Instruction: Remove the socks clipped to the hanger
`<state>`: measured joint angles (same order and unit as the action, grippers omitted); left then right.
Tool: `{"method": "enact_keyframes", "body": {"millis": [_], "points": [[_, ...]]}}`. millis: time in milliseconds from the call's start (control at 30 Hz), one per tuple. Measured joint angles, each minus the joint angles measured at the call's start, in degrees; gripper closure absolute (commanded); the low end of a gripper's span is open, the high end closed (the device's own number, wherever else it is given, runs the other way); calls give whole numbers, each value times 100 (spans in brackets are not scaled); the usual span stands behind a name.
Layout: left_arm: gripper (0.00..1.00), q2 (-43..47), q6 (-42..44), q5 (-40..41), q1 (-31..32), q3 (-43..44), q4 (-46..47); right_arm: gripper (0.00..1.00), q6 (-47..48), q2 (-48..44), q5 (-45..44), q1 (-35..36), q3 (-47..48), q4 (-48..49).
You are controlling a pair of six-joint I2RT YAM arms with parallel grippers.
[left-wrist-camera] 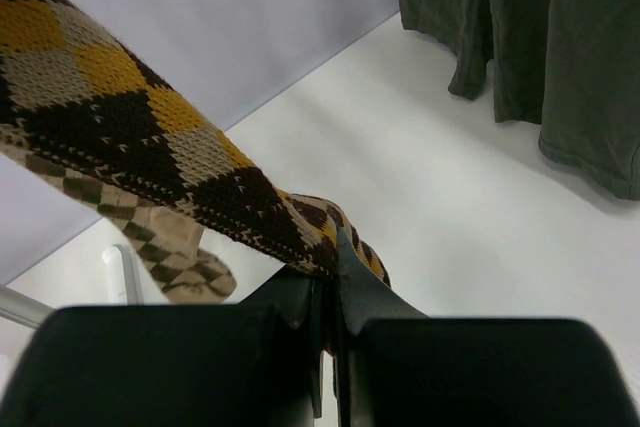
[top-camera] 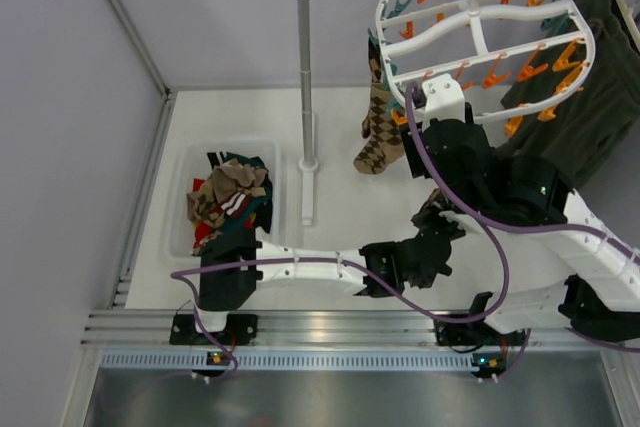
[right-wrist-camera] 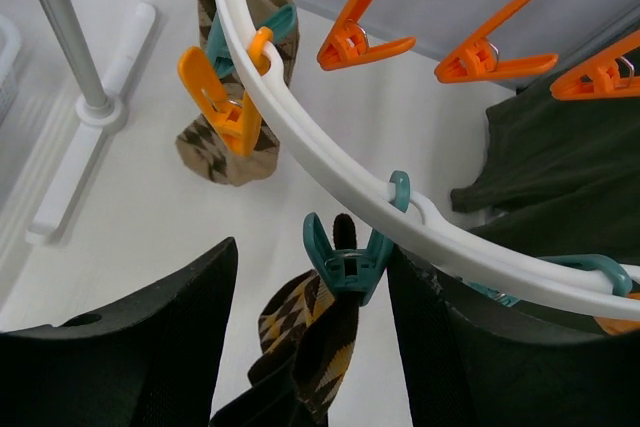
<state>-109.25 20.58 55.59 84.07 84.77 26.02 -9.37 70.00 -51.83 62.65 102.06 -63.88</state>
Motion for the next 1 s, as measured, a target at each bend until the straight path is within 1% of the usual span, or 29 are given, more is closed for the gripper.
{"method": "enact_keyframes", "body": {"millis": [133, 233, 267, 333, 367, 433, 467, 500, 633, 667, 733, 767, 833, 867, 933, 1000], "points": [[100, 0, -2, -4, 9, 0, -2, 44, 96, -2, -160, -72, -203, 343], [100, 0, -4, -17, 9, 0, 0, 48, 175, 0, -240, -129, -315, 520], [100, 0, -4, -17, 9, 0, -2, 53, 197, 4, -264, -144, -319, 564], [100, 0, -7, -17, 9, 0, 0, 59, 258, 4, -319, -166, -319, 673], [100, 0, -9, -17, 9, 0, 0, 66, 286, 4, -361, -173, -319, 748], [100, 0, -15, -17, 9, 0, 2, 71, 337, 4, -400, -181, -319, 824], [100, 0, -31, -17, 9, -2, 2, 81, 341, 4, -404, -184, -319, 848], [100, 0, -57, -17, 9, -9, 4, 83, 365, 4, -415, -184, -319, 861], [100, 55, -256, -63, 9, -258, 24, 87, 380, 2, -415, -184, -343, 1001], [100, 101, -343, -79, -2, -393, 26, 92, 382, 4, -411, -184, -348, 1014], [100, 243, -595, -127, -33, -782, 4, 90, 382, 2, -407, -188, -385, 1091], [100, 339, -732, -155, -55, -1014, 0, 80, 385, 2, -402, -188, -417, 1152], [100, 557, -986, -162, -111, -1471, -46, 72, 382, -13, -389, -197, -498, 1233], [100, 693, -1123, -144, -144, -1698, -81, 57, 382, -17, -367, -203, -540, 1255], [100, 1008, -1414, -107, -212, -2103, -258, 52, 365, -28, -291, -208, -610, 1279], [100, 1617, -1976, -256, -361, -2643, -564, 41, 380, -39, -179, -208, -669, 1327]]}}
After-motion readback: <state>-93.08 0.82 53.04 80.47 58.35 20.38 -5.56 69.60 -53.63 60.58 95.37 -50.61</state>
